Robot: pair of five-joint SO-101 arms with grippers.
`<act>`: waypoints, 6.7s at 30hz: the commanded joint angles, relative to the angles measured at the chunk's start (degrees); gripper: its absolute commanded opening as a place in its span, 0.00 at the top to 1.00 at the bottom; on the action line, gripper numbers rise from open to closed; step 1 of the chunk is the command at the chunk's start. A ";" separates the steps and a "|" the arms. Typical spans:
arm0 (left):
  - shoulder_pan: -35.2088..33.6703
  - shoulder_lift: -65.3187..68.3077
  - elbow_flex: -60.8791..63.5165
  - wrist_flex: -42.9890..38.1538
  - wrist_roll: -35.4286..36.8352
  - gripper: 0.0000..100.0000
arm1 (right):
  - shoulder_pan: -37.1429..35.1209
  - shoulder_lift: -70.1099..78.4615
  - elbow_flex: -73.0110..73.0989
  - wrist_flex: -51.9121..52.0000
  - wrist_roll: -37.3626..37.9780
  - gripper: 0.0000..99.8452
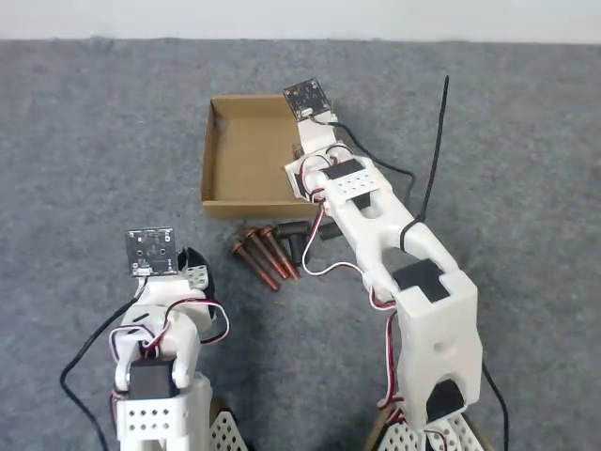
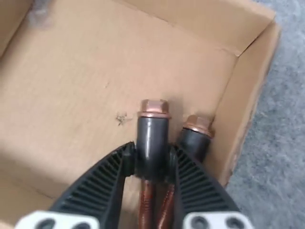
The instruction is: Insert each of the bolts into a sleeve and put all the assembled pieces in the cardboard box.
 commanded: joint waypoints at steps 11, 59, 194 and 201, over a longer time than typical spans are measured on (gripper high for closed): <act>0.18 -0.53 -0.66 -1.23 -0.70 0.98 | -0.40 -14.90 0.79 2.59 -0.53 0.97; 0.18 -0.53 -0.66 -1.23 -0.70 0.98 | 7.16 -38.81 45.63 -13.14 22.15 0.97; 0.09 -0.53 -0.66 -1.23 -0.70 0.98 | 6.37 -50.15 44.75 26.15 3.60 0.99; 0.18 -0.53 -0.66 -1.23 -0.70 0.98 | 13.49 -57.71 56.00 19.65 3.96 0.99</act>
